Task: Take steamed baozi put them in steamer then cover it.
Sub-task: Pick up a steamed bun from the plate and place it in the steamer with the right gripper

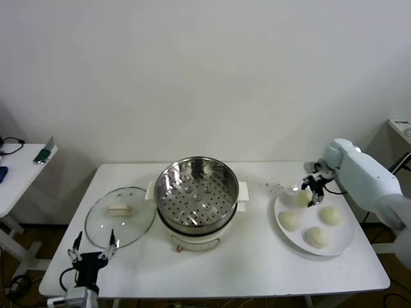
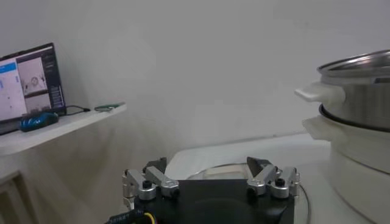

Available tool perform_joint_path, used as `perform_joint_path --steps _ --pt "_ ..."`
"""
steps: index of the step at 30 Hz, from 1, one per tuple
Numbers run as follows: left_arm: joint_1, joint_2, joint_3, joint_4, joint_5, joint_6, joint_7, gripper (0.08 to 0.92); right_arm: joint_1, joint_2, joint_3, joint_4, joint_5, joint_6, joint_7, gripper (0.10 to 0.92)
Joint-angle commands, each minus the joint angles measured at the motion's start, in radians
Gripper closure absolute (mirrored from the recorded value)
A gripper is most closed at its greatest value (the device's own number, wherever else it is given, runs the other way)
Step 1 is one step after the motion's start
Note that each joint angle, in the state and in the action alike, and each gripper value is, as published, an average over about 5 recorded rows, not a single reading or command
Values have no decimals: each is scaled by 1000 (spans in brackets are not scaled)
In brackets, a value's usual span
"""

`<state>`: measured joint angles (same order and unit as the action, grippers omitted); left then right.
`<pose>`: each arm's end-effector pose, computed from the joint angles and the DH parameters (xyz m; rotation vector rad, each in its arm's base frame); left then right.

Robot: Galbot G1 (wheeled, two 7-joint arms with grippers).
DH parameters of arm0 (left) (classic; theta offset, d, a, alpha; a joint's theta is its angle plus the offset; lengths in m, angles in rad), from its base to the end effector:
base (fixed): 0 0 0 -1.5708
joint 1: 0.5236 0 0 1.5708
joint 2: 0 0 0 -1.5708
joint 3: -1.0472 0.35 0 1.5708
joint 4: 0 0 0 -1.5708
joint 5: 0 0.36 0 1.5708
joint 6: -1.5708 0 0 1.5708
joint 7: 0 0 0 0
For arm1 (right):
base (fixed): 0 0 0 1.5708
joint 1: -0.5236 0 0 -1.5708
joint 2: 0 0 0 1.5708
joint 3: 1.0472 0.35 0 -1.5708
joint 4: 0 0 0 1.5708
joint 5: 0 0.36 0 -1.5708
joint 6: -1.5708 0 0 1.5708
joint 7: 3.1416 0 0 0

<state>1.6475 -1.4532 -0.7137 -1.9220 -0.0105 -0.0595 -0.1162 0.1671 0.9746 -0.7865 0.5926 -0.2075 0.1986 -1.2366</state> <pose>0.1513 0.0900 -0.3666 0.3367 -2.9427 -0.2893 0.6233 -0.2034 -0.1768 1.3168 -1.2563 1.4011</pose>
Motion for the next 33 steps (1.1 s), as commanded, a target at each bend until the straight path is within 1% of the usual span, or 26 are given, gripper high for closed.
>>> perform_joint_path --steps 1,6,11,14,18,22,26,33 --pt "16 -2 4 -16 -3 0 5 177 249 0 -230 157 166 59 -45 321" --pt "30 -5 9 -23 -4 -2 16 177 405 55 -345 243 242 127 -66 320" --pt "41 -4 12 -27 9 3 34 177 526 159 -419 299 250 240 -101 313" --pt "46 -3 12 -26 17 3 39 177 560 229 -446 325 229 305 -97 309" --pt "53 -4 12 -23 17 3 39 177 542 301 -434 398 166 351 -79 305" --pt "57 -6 14 -20 13 4 36 177 488 357 -393 450 51 404 -49 304" --pt "56 -8 15 -20 12 2 35 177 427 412 -345 437 -76 461 -11 304" --pt "61 1 12 -18 -7 5 27 177 328 486 -299 382 -207 519 23 297"
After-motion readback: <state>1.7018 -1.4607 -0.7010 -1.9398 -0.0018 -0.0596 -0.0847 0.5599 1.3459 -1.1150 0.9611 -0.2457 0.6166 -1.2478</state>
